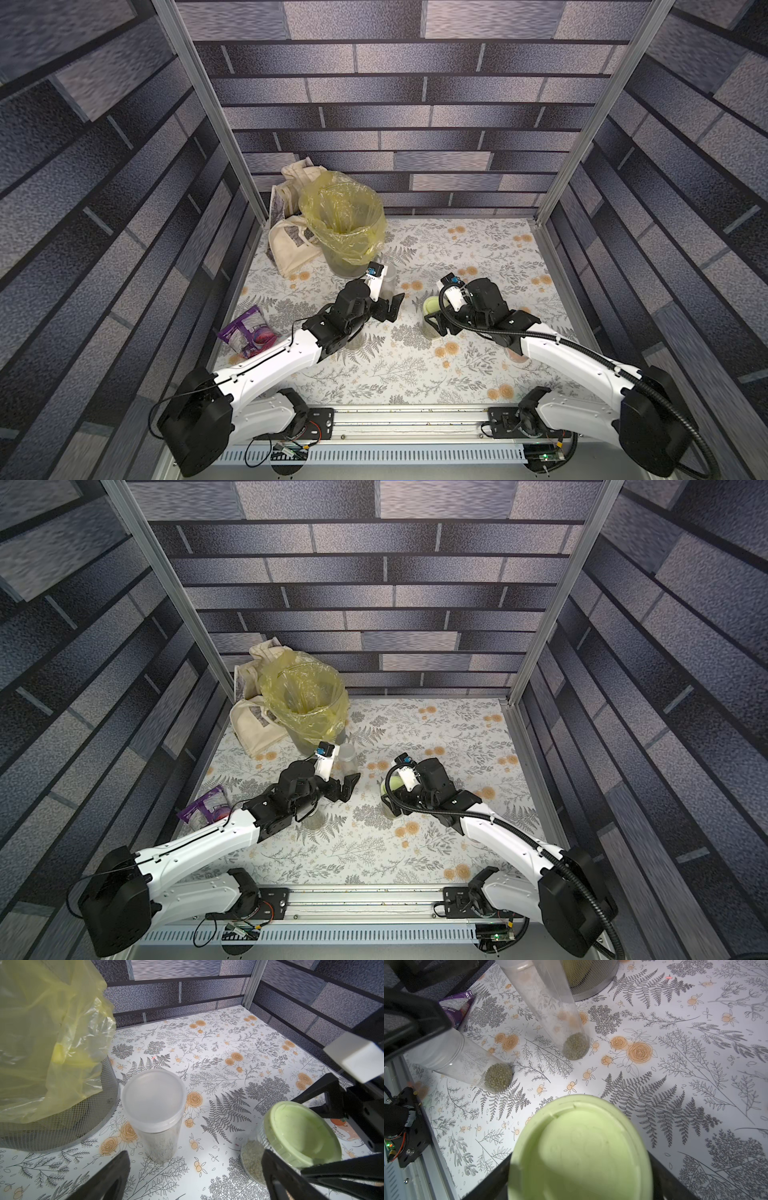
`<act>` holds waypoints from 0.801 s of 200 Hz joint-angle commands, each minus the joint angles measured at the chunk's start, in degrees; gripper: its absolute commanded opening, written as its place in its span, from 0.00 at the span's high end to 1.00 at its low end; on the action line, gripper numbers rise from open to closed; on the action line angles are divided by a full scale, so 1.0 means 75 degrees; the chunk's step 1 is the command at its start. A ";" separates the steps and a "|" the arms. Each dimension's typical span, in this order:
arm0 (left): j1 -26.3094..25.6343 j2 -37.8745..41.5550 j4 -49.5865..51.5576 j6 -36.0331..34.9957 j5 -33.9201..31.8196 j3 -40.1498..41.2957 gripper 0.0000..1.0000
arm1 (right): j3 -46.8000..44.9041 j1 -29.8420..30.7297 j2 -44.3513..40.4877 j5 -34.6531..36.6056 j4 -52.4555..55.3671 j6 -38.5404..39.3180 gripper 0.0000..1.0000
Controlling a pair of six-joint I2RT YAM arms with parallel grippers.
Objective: Empty moldy mung beans from jars
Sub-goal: Pick up the jar from the center of the board.
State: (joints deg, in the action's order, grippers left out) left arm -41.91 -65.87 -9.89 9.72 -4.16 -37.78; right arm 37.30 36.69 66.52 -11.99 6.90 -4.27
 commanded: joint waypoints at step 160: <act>-0.0049 -0.0062 -0.0129 0.0181 0.0231 -0.0139 0.00 | -0.0242 0.0510 0.0669 0.0696 0.0131 -0.0034 0.07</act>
State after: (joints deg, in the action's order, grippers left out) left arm -41.95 -65.87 -10.09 9.74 -3.16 -37.78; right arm 36.07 39.81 70.61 -8.64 6.72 -4.45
